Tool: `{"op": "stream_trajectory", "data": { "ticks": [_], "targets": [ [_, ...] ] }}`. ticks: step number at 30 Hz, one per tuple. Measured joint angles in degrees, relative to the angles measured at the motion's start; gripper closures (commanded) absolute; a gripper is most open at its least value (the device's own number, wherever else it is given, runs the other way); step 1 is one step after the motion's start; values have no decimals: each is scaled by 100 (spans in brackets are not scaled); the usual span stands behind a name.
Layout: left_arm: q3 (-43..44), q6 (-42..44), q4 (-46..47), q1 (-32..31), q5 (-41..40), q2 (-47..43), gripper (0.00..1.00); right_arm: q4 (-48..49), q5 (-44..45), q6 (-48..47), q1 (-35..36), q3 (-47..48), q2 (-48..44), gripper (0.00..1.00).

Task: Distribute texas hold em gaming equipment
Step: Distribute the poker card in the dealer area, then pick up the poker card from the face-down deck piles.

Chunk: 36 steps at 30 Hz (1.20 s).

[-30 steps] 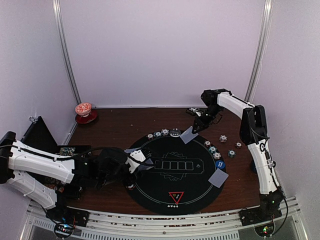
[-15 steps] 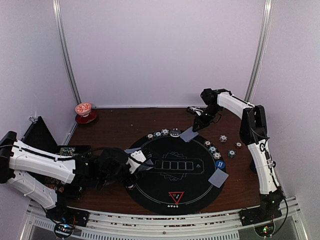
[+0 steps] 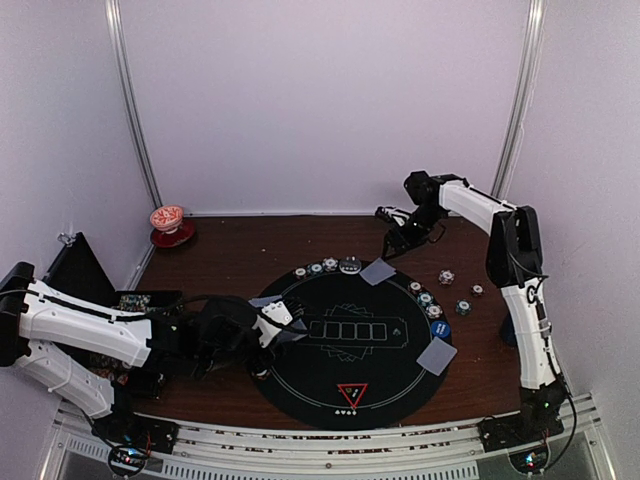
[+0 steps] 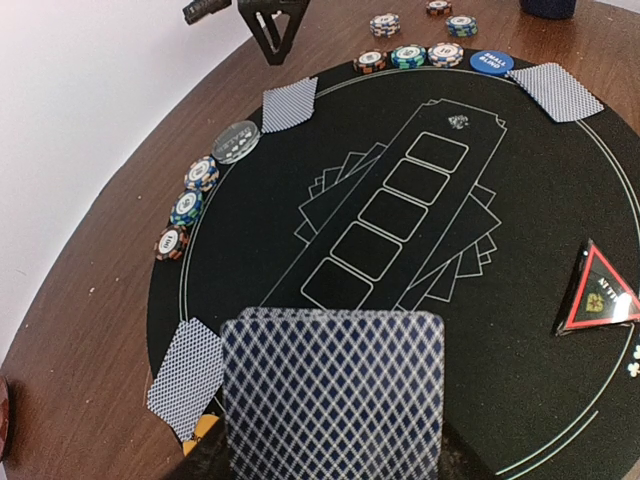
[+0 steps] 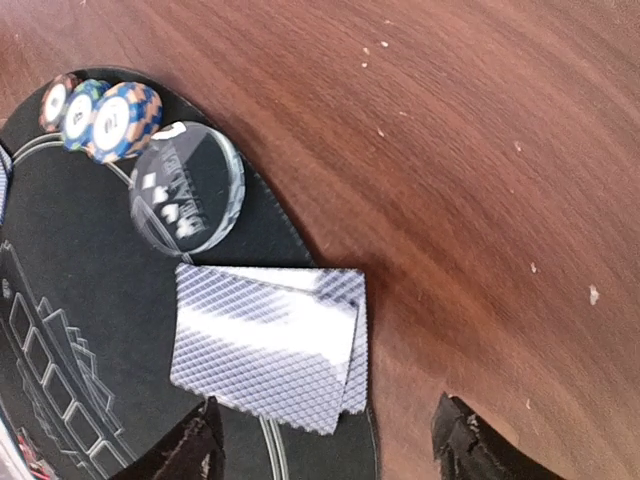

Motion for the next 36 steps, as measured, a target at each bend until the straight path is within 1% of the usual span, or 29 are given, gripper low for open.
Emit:
{"op": "stream_trajectory", "data": {
  "ticks": [1, 2, 7, 12, 17, 21, 25, 29, 33, 36],
  "targets": [
    [0, 0, 0, 0, -2, 0, 47, 52, 15, 33, 2, -155, -164, 2],
    [0, -2, 0, 0, -2, 0, 47, 131, 39, 50, 2, -343, -372, 0],
    [0, -2, -2, 0, -11, 0, 47, 632, 358, 181, 35, -1204, -1631, 0],
    [0, -2, -7, 0, -48, -7, 47, 1379, 1069, 435, 168, -2389, -2994, 0],
    [0, -4, -9, 0, -63, -103, 47, 1762, 1919, 560, 487, -3071, -3602, 0],
    [0, -7, -7, 0, -63, -199, 47, 2000, 2046, 706, 643, -3521, -3901, 0],
    [0, -9, -11, 0, -61, -208, 47, 2065, 1436, 726, 629, -4144, -4395, 0],
    [0, -9, -9, 0, -57, -205, 47, 2135, 317, 614, 741, -4454, -4806, 0],
    [0, -13, -7, 0, -37, -205, 48, 2505, -380, 570, 1272, -4896, -5174, 1],
    [0, -11, -2, 0, -15, -205, 48, 2796, -699, 581, 1749, -5049, -5193, 3]
  ]
}}
